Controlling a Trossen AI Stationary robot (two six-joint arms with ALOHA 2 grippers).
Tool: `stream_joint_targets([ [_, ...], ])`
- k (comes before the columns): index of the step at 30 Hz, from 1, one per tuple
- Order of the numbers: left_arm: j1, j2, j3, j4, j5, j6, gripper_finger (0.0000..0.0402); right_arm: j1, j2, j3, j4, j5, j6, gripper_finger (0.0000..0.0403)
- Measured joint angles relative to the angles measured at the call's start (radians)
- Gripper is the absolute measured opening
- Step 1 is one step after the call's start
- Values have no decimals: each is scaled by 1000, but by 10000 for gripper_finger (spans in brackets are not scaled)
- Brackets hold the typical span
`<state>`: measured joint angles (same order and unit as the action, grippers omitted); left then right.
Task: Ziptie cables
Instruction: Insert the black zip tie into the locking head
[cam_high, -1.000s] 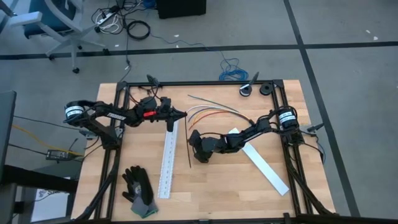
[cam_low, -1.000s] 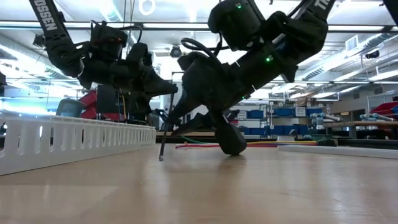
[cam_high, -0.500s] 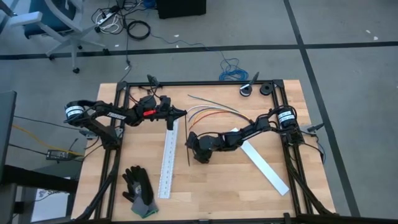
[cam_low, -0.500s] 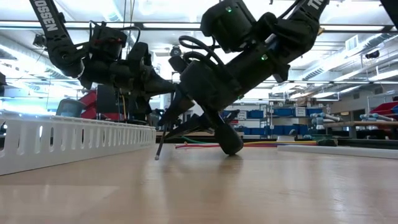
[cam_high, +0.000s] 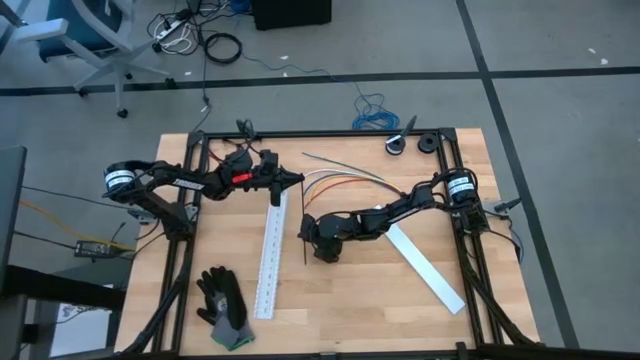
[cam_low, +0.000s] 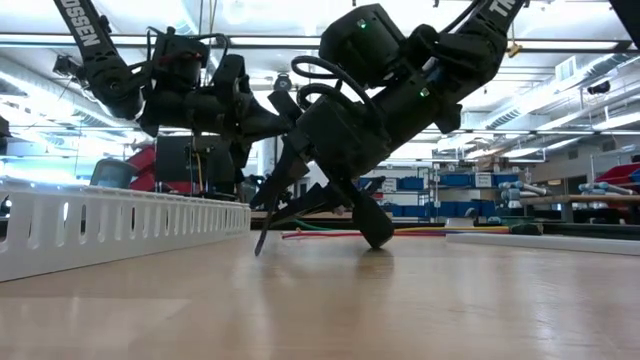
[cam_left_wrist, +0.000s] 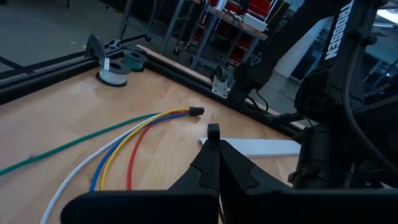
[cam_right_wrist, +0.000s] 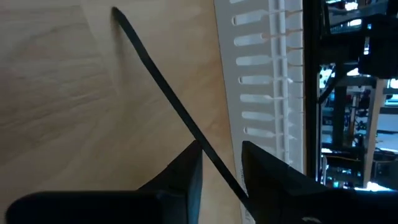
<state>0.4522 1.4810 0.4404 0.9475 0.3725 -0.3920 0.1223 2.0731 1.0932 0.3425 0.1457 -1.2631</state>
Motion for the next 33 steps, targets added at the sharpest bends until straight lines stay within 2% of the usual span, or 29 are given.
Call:
stream_joint_targets([
  [7,20,0,0,-25,-1,19,0,9,1,-2,1,18,104,11],
  [11,34,0,0,-55,-1,20,0,11,1,-3,6,26,156,7],
  [15,30,0,0,-61,-1,49,0,-7,1,-5,20,17,302,2],
  [19,29,0,0,-61,-2,79,0,-53,2,-5,50,-75,509,1],
  [24,12,2,-2,-77,-7,154,0,-112,10,-9,88,-287,723,1],
  [30,-1,1,-1,-79,-65,261,0,-187,9,-8,107,-317,768,0],
  [33,-1,0,-1,-85,-74,314,0,-221,9,-7,168,-388,875,0],
])
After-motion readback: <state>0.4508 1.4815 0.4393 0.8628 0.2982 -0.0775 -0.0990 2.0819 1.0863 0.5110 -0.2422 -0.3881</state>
